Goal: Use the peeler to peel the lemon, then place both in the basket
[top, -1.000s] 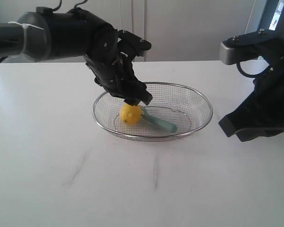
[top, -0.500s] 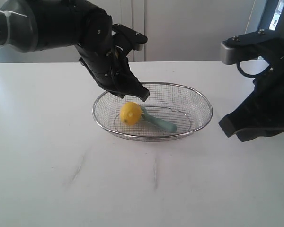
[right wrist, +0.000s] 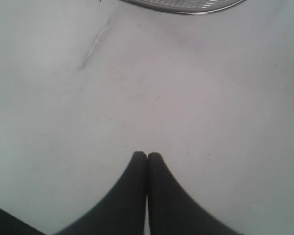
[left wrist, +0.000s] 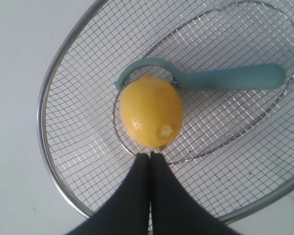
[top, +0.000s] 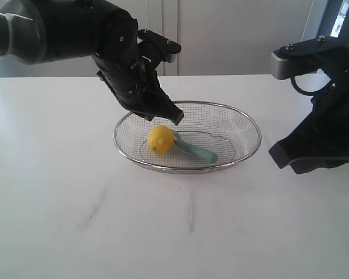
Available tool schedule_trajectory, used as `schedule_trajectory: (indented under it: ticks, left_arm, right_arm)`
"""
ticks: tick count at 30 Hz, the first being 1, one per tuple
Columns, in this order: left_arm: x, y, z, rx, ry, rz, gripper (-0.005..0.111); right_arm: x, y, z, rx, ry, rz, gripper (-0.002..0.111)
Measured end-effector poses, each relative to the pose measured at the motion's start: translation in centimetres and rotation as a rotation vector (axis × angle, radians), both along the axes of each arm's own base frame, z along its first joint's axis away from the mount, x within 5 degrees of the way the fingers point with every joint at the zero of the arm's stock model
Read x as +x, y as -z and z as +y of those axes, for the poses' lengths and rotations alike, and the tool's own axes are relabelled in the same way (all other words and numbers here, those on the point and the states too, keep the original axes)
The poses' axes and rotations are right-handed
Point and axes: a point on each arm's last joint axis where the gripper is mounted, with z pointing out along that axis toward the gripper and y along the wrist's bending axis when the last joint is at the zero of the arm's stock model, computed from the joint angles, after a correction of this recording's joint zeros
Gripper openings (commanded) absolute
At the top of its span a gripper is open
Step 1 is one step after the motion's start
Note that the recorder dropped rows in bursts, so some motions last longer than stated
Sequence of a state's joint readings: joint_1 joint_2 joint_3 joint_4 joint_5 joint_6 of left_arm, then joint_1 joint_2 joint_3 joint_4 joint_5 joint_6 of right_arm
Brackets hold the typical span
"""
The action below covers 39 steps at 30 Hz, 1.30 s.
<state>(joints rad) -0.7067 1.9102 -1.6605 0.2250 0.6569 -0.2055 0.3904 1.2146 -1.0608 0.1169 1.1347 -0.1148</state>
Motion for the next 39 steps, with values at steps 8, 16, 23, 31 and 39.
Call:
schedule_trajectory:
  ticks: [8,16,23,31,39]
  left_arm:
    - [0.0,0.0,0.0,0.0,0.0,0.0,0.0]
    - [-0.5,-0.5,-0.3,-0.008,0.013,-0.009,0.0]
    - [-3.9,-2.2,-3.3,-0.038,0.125,-0.056,0.0]
    - [-9.7,-2.4,-8.2,-0.03,0.329,-0.105,0.0]
    - [-10.4,-4.5,-7.5,-0.044,0.338,-0.149,0.0]
  right_arm:
    - [0.0,0.0,0.0,0.0,0.0,0.0,0.0]
    - [0.0,0.0,0.0,0.0,0.0,0.0,0.0]
    - [0.0,0.0,0.0,0.0,0.0,0.0,0.0]
    - [-0.4,0.2,-0.2,-0.02,-0.006,0.05,0.0]
    - [-0.7,0.3,-0.2,-0.031,-0.01,0.078,0.0]
